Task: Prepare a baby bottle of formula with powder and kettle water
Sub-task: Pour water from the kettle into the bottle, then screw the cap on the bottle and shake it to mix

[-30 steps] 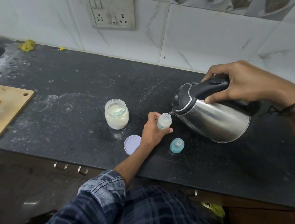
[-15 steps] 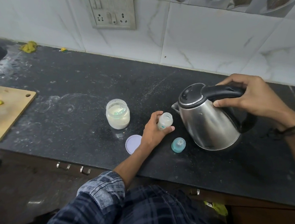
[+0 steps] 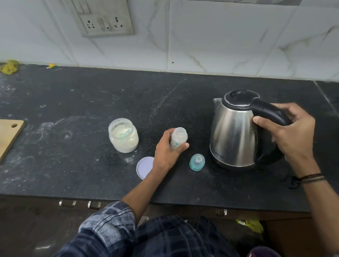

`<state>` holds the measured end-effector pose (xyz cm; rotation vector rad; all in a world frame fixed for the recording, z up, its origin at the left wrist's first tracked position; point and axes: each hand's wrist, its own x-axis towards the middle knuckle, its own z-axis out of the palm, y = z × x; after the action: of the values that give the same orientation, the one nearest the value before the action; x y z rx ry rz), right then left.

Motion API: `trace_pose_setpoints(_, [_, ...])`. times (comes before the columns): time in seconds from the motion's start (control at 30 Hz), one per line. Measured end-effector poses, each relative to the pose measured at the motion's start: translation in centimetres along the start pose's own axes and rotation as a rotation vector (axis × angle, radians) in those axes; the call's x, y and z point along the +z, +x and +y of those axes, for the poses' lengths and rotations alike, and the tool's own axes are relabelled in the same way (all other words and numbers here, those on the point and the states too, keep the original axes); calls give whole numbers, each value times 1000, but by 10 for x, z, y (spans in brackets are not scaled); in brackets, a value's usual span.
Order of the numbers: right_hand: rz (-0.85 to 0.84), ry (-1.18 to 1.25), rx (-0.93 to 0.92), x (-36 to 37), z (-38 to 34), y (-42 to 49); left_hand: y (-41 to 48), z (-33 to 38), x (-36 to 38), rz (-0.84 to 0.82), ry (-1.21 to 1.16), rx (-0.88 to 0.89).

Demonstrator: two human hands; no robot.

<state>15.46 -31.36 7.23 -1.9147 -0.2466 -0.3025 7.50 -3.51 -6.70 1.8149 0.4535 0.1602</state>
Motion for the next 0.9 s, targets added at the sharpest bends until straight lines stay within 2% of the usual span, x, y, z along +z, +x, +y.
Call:
trace_pose_setpoints(0.4, [478,48,96,24,23,-68,-2,-3,-2,-7,13,-12])
trace_pose_setpoints(0.9, [595,16,91,53,22,-88,-1,-1,-3,-20,24,-51])
